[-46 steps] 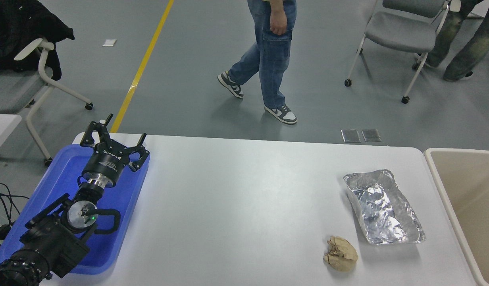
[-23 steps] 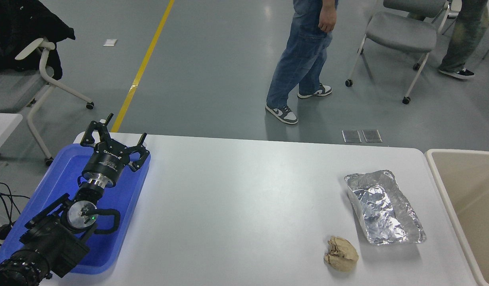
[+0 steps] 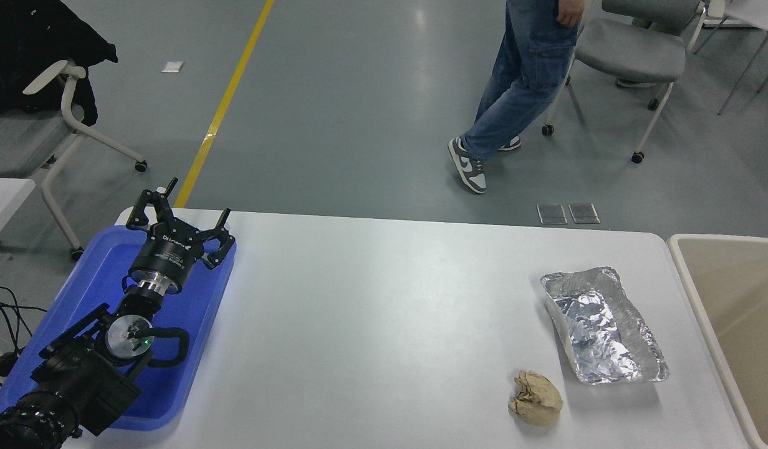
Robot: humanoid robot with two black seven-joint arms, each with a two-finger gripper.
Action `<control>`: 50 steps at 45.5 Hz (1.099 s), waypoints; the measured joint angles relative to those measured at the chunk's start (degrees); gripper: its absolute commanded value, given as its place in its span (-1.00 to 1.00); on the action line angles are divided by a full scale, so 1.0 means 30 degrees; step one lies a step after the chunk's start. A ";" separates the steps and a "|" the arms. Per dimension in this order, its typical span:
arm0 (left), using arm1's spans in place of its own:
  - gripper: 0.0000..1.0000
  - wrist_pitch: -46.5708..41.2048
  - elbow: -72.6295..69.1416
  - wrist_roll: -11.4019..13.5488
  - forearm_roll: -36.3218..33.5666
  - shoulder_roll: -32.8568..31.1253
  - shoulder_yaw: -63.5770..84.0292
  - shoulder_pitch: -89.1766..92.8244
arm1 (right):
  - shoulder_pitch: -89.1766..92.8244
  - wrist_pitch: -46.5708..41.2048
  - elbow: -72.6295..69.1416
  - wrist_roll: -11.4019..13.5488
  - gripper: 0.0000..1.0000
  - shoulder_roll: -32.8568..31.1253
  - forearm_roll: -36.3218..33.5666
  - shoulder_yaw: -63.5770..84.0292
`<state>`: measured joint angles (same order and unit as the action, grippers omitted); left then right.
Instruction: Pick up paper cup place in dustbin
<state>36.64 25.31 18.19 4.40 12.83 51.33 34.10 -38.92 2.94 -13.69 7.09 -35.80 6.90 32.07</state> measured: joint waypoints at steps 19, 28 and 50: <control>1.00 0.0000 0.0000 0.0000 0.0000 0.0000 0.0000 0.0002 | -0.0399 0.0181 -0.0185 0.0011 0.99 0.0007 -0.0015 -0.0117; 1.00 0.0000 0.0000 0.0000 0.0000 0.0000 0.0000 0.0002 | -0.0724 0.0129 -0.0336 -0.0040 1.00 -0.0072 -0.0016 -0.1698; 1.00 0.0000 0.0000 0.0000 0.0009 0.0001 0.0000 0.0002 | -0.1427 0.0067 -0.1934 -0.0116 1.00 -0.0960 0.0101 -0.6022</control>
<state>36.64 25.31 18.19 4.42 12.83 51.33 34.11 -43.20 3.14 -19.49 6.74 -38.68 7.21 14.01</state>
